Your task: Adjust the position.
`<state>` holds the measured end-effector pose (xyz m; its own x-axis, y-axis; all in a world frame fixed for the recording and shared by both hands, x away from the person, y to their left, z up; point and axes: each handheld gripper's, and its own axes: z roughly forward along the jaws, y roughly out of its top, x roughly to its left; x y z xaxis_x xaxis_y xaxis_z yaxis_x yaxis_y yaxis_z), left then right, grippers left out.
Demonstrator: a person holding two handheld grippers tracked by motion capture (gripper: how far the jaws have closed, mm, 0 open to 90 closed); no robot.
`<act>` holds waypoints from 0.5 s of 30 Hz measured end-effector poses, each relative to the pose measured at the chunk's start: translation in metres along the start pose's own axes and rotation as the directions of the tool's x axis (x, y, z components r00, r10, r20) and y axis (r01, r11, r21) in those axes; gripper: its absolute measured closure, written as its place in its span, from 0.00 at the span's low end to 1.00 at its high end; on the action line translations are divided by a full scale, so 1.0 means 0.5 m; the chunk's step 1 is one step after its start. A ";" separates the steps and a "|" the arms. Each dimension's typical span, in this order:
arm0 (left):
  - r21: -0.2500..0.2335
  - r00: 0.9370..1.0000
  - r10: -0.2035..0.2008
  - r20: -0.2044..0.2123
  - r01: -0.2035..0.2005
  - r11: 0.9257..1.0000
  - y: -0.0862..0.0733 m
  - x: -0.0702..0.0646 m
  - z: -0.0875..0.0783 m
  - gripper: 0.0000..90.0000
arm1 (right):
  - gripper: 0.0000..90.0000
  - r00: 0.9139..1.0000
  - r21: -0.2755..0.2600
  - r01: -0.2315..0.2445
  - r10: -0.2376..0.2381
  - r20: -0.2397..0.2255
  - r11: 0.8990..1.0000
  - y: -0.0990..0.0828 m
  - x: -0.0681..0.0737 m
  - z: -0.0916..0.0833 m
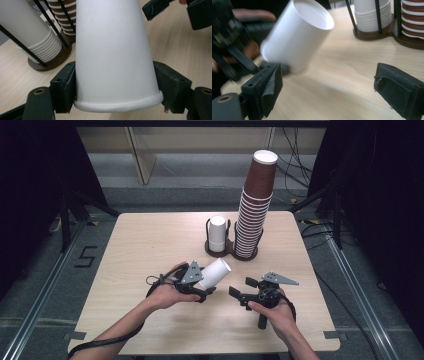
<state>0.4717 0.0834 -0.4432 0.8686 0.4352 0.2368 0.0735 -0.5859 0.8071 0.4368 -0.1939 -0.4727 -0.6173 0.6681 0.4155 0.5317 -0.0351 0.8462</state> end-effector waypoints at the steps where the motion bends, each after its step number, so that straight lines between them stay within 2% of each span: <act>1: 0.020 1.000 0.005 0.012 -0.005 1.000 0.000 0.002 -0.005 0.29 | 0.12 1.000 0.025 0.027 -0.027 0.000 0.999 -0.001 -0.003 -0.001; 2: 0.046 1.000 -0.010 0.029 0.009 0.999 -0.002 0.000 -0.010 0.29 | 0.12 0.998 0.051 0.070 -0.070 0.005 0.996 -0.002 -0.007 -0.002; 3: 0.069 1.000 -0.002 0.030 0.000 0.998 -0.001 0.001 -0.015 0.29 | 0.12 0.989 0.086 0.140 -0.143 0.024 0.986 -0.001 -0.011 -0.004; 4: 0.088 0.999 -0.002 0.042 -0.002 0.996 -0.002 0.000 -0.018 0.28 | 0.12 0.987 0.131 0.156 -0.160 0.022 0.979 -0.002 -0.009 -0.005; 5: 0.108 0.999 0.012 0.050 -0.017 0.994 -0.002 0.001 -0.021 0.28 | 0.12 0.975 0.151 0.218 -0.223 0.014 0.964 -0.003 -0.014 -0.002; 6: 0.119 0.998 0.017 0.060 -0.024 0.993 -0.003 -0.001 -0.023 0.28 | 0.12 0.972 0.181 0.232 -0.236 0.005 0.956 -0.004 -0.013 -0.001; 7: 0.135 0.997 0.024 0.072 -0.033 0.990 -0.003 -0.002 -0.025 0.28 | 0.12 0.967 0.186 0.254 -0.255 -0.019 0.949 -0.006 -0.013 0.003; 9: 0.161 0.995 0.037 0.092 -0.051 0.986 -0.005 -0.005 -0.026 0.28 | 0.12 0.941 0.226 0.334 -0.336 -0.029 0.915 0.001 -0.016 0.005; 10: 0.172 0.994 0.047 0.103 -0.064 0.983 -0.005 -0.006 -0.027 0.28 | 0.12 0.931 0.244 0.362 -0.362 -0.045 0.900 0.003 -0.015 0.007; 11: 0.182 0.992 0.058 0.112 -0.078 0.980 -0.004 -0.007 -0.027 0.28 | 0.13 0.926 0.265 0.376 -0.374 -0.062 0.888 0.004 -0.013 0.010; 14: 0.206 0.983 0.097 0.157 -0.129 0.970 -0.004 -0.014 -0.029 0.28 | 0.15 0.877 0.317 0.478 -0.460 -0.136 0.819 0.013 -0.009 0.019; 15: 0.213 0.979 0.109 0.175 -0.146 0.966 -0.003 -0.017 -0.030 0.28 | 0.15 0.869 0.338 0.495 -0.467 -0.166 0.801 0.014 -0.006 0.021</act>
<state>0.4568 0.0911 -0.4384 0.9437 0.2423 0.2253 0.0488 -0.7753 0.6297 0.4482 -0.1883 -0.4717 -0.8804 0.4737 0.0210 0.3163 0.5538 0.7702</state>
